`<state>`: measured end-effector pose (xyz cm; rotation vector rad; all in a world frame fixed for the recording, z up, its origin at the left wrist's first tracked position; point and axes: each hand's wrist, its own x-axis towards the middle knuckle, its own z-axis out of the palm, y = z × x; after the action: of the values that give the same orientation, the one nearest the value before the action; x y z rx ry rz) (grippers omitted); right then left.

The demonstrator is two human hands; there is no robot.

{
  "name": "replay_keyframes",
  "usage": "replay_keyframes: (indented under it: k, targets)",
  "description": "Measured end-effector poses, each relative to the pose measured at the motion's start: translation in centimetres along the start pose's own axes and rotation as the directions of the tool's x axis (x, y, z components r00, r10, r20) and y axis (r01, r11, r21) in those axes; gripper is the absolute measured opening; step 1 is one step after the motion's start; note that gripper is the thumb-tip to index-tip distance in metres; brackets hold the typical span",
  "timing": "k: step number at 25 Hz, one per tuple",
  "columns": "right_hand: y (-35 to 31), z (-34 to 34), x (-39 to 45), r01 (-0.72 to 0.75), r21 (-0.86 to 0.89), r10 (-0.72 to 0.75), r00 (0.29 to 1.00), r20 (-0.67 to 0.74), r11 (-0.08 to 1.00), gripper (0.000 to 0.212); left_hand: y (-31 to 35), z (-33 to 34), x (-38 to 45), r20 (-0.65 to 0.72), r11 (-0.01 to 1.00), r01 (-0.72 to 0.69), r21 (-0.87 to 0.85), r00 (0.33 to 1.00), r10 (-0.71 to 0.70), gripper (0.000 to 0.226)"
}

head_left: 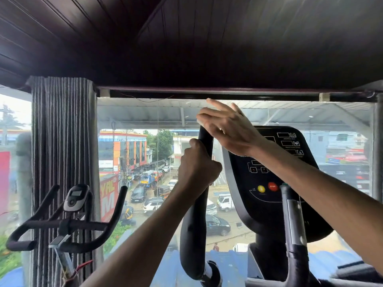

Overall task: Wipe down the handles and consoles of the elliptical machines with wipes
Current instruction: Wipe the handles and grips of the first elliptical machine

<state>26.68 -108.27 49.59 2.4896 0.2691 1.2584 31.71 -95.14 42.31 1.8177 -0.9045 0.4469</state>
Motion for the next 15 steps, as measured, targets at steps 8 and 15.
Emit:
replay_keyframes:
  k: [8,15]
  targets:
    - [-2.0,-3.1,3.4,-0.421,0.504,0.368,0.907,0.206,0.754,0.074,-0.1,0.0,0.2,-0.006,1.000,-0.005,-0.017,1.000,0.005,0.041]
    - [-0.6,-1.7,0.3,-0.450,0.664,0.504,0.854,0.126,0.597,0.094,-0.3,0.1,0.3,-0.011,1.000,0.002,-0.015,1.000,-0.002,0.034]
